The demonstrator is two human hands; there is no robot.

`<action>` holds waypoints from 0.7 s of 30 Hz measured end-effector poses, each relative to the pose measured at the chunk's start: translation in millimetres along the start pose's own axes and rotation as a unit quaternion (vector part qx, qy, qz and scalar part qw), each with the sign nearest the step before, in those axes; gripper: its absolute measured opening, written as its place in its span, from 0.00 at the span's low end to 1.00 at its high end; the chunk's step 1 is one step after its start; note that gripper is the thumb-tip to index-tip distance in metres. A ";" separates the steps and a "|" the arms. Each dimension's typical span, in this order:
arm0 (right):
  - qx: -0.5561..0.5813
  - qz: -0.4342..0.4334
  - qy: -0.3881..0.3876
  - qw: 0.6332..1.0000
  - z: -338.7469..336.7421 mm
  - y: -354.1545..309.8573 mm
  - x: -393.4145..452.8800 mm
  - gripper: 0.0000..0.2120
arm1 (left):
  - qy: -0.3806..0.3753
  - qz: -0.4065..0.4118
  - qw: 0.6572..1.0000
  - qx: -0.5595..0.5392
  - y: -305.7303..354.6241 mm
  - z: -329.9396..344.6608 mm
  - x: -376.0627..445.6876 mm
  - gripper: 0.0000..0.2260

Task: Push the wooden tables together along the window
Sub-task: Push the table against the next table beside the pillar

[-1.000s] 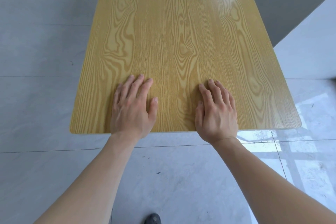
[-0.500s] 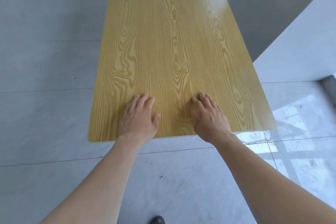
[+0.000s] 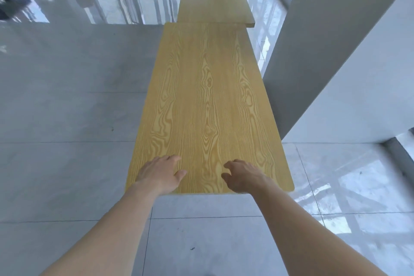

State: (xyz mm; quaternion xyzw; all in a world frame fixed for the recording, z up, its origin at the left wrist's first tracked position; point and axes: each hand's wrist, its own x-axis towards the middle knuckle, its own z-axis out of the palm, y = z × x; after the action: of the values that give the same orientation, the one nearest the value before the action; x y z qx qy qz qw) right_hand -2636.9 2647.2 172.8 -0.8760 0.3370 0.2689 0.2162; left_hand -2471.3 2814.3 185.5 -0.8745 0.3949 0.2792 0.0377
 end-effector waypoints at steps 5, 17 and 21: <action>-0.015 -0.029 0.011 0.999 -29.5 -18.5 -10.8 0.26 | -0.006 -0.025 1.000 -0.005 -7.5 -35.4 -24.9 0.27; -0.087 -0.094 0.024 0.991 -73.2 -196.0 55.5 0.24 | 0.056 -0.088 0.994 -0.038 -177.1 -97.8 -15.3 0.26; -0.089 -0.124 0.032 0.988 -78.4 -304.2 90.9 0.24 | 0.073 -0.117 0.990 -0.045 -278.3 -123.4 -9.0 0.26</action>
State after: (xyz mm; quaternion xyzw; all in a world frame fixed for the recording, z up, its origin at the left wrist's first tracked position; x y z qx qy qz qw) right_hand -2339.3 2766.9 236.6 -0.9350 0.2073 0.2404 0.1584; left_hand -2221.4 2975.7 250.9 -0.9333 0.2791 0.2259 0.0019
